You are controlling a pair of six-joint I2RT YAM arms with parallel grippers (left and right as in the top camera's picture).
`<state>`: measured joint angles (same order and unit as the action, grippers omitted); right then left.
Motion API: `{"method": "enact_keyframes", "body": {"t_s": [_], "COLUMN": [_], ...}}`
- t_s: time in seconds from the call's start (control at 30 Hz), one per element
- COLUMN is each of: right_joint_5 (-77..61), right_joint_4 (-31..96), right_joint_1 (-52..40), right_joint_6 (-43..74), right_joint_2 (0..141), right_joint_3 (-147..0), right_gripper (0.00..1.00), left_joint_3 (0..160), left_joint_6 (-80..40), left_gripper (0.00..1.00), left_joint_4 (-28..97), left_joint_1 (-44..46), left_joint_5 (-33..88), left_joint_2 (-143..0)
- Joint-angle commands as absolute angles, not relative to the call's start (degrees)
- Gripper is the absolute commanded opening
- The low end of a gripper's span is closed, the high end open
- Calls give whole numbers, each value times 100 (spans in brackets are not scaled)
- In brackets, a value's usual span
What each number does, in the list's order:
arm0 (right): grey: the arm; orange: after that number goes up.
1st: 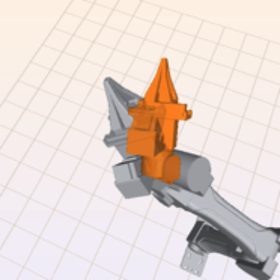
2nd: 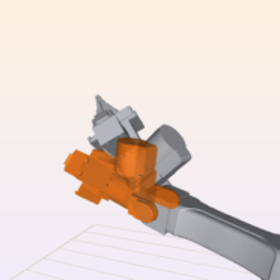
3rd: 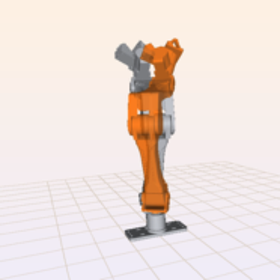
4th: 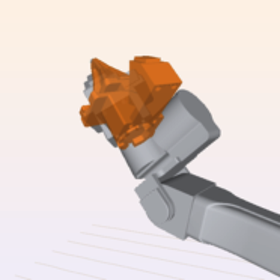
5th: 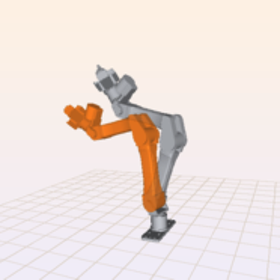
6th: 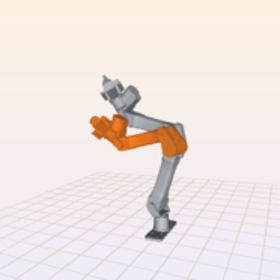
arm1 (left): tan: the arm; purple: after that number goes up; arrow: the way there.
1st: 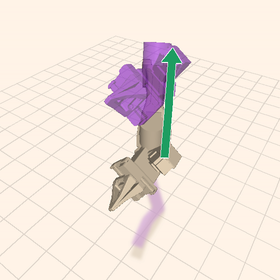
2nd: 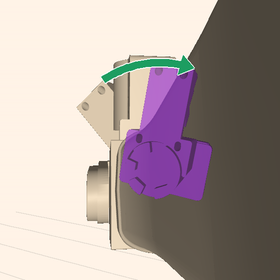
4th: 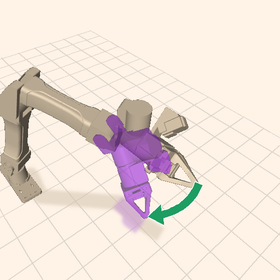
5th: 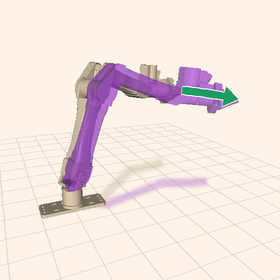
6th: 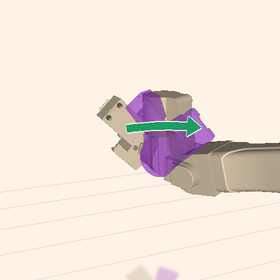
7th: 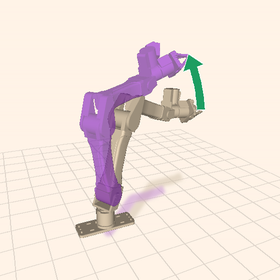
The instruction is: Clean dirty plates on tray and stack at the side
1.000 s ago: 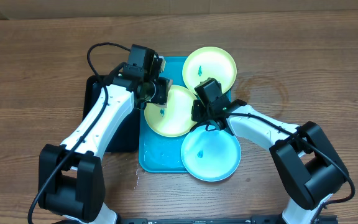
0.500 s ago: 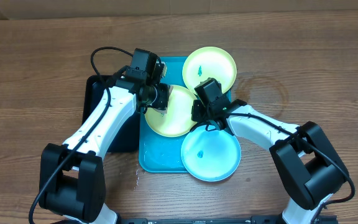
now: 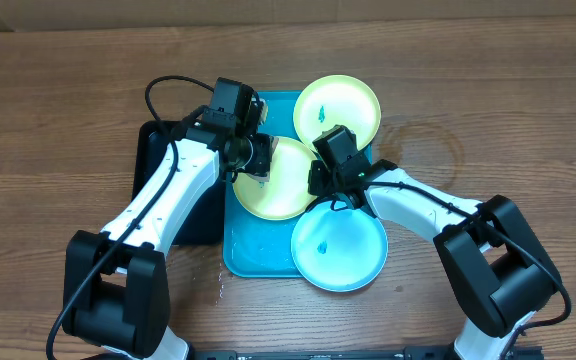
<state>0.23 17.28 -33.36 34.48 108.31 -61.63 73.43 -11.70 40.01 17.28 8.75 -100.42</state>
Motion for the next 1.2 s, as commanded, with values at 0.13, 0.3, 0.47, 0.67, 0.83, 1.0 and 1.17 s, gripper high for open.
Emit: {"method": "enact_keyframes", "body": {"t_s": [0.13, 0.3, 0.47, 0.67, 0.83, 1.0, 1.17], "right_joint_5": [-8, -8, -8, -8, -8, -8, -8], "right_joint_4": [1765, 1765, 1765, 1767, 1767, 1767, 1765], "right_joint_1": [-3315, -3315, -3315, -3315, -3315, -3315, -3315], "right_joint_6": [3454, 3452, 3452, 3452, 3452, 3452, 3452], "right_joint_2": [10814, 10814, 10814, 10814, 10814, 10814, 10814], "right_joint_3": [-6233, -6233, -6233, -6233, -6233, -6233, -6233], "right_gripper": [4, 4, 4, 4, 4, 4, 4], "left_joint_3": [7310, 7310, 7310, 7419, 7769, 8173, 8088], "left_joint_6": [-1223, -1201, -1170, -1166, -1160, -1164, -1184], "left_gripper": [4, 4, 4, 4, 4, 4, 4], "left_joint_4": [3892, 3824, 3809, 3857, 4145, 4460, 4493], "left_joint_1": [1772, 1772, 1769, 1728, 1726, 1728, 1730], "left_joint_5": [834, 838, 834, 836, 834, 489, 379], "left_joint_2": [-10121, -10488, -10945, -10969, -10916, -10906, -10938]}}
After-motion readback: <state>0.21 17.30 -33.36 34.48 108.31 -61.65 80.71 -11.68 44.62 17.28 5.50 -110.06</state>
